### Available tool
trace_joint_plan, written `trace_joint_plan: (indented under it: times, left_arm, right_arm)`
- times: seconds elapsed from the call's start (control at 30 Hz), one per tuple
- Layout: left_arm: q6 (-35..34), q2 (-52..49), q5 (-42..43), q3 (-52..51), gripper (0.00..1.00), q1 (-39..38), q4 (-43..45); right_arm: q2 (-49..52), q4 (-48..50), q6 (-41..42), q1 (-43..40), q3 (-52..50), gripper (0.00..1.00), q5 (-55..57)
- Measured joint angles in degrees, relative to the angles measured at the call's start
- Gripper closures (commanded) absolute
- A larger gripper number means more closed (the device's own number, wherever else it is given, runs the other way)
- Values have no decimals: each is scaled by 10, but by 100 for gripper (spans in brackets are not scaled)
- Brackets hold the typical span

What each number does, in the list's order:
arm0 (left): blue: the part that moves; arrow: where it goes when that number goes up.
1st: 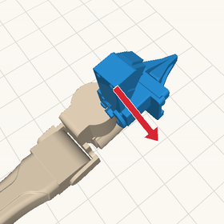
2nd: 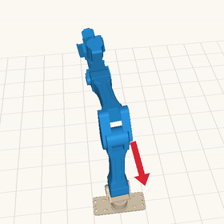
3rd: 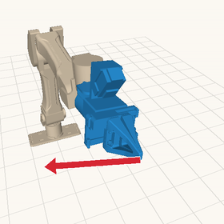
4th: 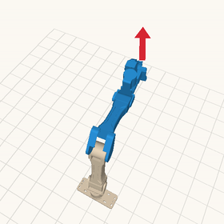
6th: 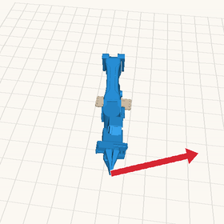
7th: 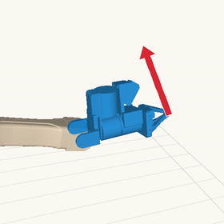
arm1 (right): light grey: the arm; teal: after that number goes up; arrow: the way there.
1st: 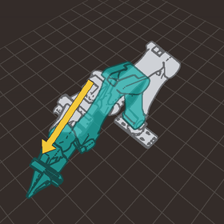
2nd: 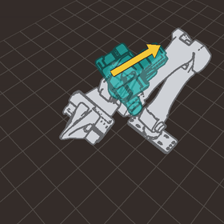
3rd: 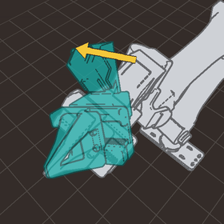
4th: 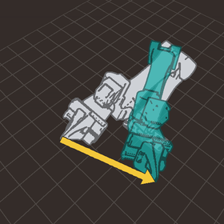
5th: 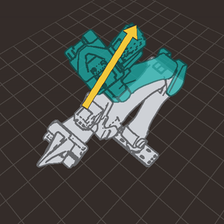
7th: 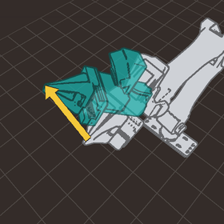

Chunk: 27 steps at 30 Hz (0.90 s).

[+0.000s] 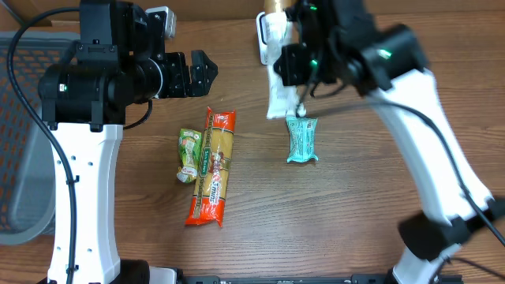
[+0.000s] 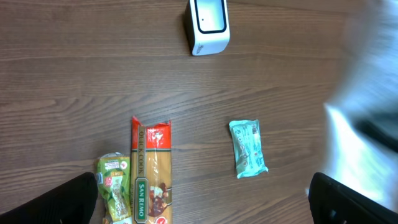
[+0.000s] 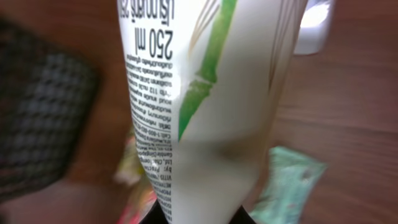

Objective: Scan the item barcode
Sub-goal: 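Lift the tube and hold its barcode over the white scanner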

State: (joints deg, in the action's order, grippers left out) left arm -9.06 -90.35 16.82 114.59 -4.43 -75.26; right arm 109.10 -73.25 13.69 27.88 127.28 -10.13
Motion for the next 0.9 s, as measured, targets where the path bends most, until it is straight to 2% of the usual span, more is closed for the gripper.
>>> trace_joint_plan:
  times: [0.13, 0.33, 0.6, 0.73, 0.9]
  left_arm:
    - [0, 0, 0, 0, 1, 0, 0]
    - [0, 0, 1, 0, 1, 0, 0]
    - [0, 0, 2, 0, 0, 0, 0]
    - [0, 0, 2, 0, 0, 0, 0]
    - [0, 0, 2, 0, 0, 0, 0]
  right_arm:
    - [89, 45, -30, -1, 2, 96, 166]
    - [183, 155, -135, -1, 2, 96, 346]
    - [255, 318, -301, -1, 2, 96, 442]
    - [281, 417, -424, 0, 2, 96, 457]
    - [300, 465, -529, 0, 2, 96, 472]
